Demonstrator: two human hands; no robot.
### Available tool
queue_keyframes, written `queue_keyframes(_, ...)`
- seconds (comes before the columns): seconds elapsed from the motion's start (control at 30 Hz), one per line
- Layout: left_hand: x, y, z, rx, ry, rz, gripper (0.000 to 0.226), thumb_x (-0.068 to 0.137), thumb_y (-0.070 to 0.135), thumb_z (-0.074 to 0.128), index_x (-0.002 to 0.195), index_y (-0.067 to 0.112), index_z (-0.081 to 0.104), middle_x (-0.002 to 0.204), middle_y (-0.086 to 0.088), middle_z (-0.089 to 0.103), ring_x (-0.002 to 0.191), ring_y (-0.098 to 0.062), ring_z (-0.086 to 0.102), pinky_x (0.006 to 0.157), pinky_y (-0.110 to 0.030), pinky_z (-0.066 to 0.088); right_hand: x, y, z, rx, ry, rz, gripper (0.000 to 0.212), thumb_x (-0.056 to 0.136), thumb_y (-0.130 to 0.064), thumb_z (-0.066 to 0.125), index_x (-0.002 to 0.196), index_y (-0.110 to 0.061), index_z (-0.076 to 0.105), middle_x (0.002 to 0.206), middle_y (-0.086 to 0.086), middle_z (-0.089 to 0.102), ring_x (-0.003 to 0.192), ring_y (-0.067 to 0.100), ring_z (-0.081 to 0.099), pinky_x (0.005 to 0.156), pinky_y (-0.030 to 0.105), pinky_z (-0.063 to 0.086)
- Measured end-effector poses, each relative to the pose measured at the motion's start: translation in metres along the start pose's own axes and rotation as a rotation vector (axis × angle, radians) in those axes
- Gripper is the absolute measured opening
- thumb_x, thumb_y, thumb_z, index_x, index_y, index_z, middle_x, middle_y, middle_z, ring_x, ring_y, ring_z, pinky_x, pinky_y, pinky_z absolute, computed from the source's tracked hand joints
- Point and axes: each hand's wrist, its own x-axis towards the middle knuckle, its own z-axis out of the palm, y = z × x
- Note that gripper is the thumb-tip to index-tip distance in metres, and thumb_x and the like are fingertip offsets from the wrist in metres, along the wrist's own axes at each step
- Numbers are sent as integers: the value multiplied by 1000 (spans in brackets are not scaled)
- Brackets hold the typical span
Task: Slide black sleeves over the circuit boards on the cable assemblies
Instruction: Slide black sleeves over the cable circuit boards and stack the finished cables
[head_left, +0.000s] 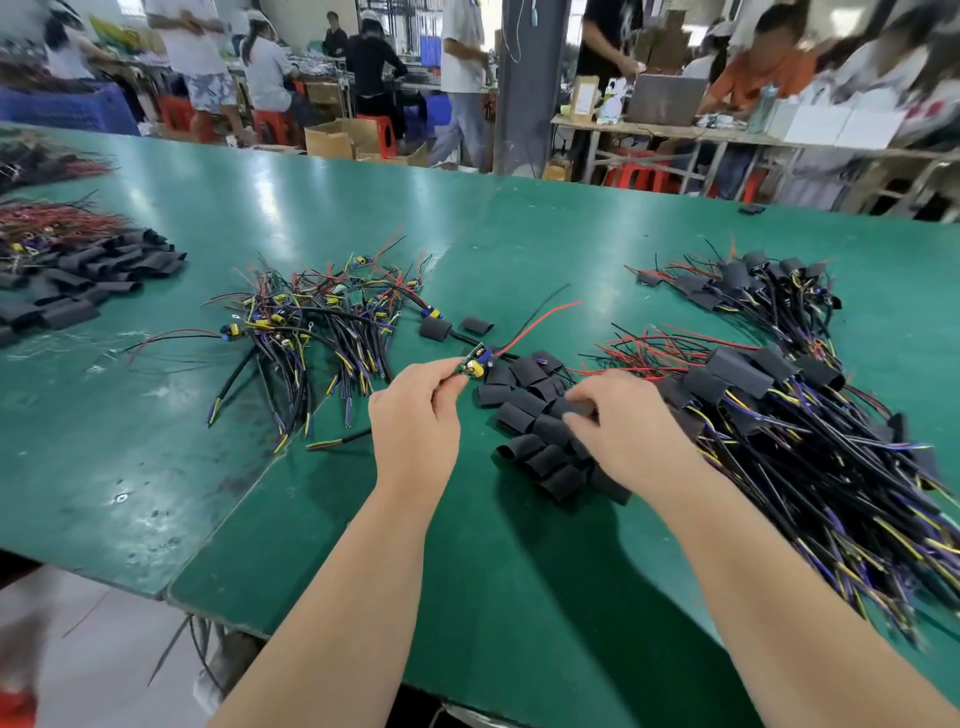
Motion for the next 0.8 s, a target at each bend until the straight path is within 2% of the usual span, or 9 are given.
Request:
queue_keyframes(0.07, -1, -2, 0, -22, -24, 2, 21, 90, 10, 64, 108, 13, 73, 96, -2, 73, 84, -18, 65, 87, -39, 48, 11, -9, 8, -129, -151, 5, 24, 86, -27, 68, 100, -9, 66, 100, 10, 63, 99, 28, 56, 82, 30, 35)
queue_keyframes(0.17, -1, -3, -1, -78, -46, -19, 22, 88, 12, 66, 109, 13, 73, 97, 1, 72, 81, -1, 60, 83, -15, 44, 24, -19, 11, -144, -301, 82, 19, 83, -23, 70, 77, -11, 58, 80, 9, 55, 81, 28, 51, 67, 28, 40)
queue_keyframes(0.23, 1, -5, -2, -98, -49, -28, 19, 87, 10, 67, 105, 12, 74, 94, 4, 72, 81, 3, 58, 79, -3, 40, 30, -22, 9, -139, -351, 113, 39, 80, -21, 72, 59, -12, 40, 60, 6, 37, 65, 26, 37, 51, 30, 30)
queue_keyframes(0.33, 4, -6, -2, -115, -55, -32, 15, 86, 8, 67, 100, 11, 74, 89, 7, 70, 77, 5, 56, 75, 0, 38, 33, -25, 5, -128, -409, 88, 55, 77, -25, 75, 55, -16, 26, 58, 5, 20, 59, 23, 22, 49, 33, 19)
queue_keyframes(0.4, 5, -7, -2, -130, -74, -36, 14, 87, 8, 67, 98, 11, 74, 86, 9, 69, 74, 9, 57, 74, -3, 40, 32, -24, 7, -130, -421, 75, 54, 78, -28, 74, 56, -16, 27, 61, 7, 23, 62, 24, 24, 52, 32, 21)
queue_keyframes(0.47, 6, -8, -2, -139, -96, -41, 14, 87, 9, 67, 98, 11, 74, 85, 10, 68, 74, 13, 57, 73, -3, 40, 29, -21, 10, -145, -381, 77, 44, 79, -33, 71, 58, -14, 37, 60, 7, 36, 62, 27, 37, 56, 30, 34)
queue_keyframes(0.57, 6, -9, -1, -158, -110, -45, 14, 87, 7, 67, 97, 12, 74, 83, 14, 68, 74, 13, 57, 72, -2, 40, 22, -14, 10, -148, -256, 47, 24, 80, -35, 63, 83, -11, 64, 83, 7, 63, 82, 29, 58, 72, 33, 51)
queue_keyframes(0.7, 6, -8, -3, -174, -126, -58, 14, 86, 7, 67, 95, 14, 75, 83, 17, 68, 74, 13, 58, 72, -1, 39, 12, 6, 0, 265, 90, 168, 17, 75, -17, 69, 92, -19, 72, 81, -7, 68, 79, 12, 61, 75, 15, 42)
queue_keyframes(0.8, 5, -6, -6, -173, -128, -33, 14, 87, 9, 66, 96, 16, 74, 85, 14, 70, 77, 9, 60, 73, -1, 38, 0, 23, -6, 1058, 191, 332, 28, 80, 8, 66, 97, -15, 67, 88, 7, 70, 78, 17, 67, 70, 20, 53)
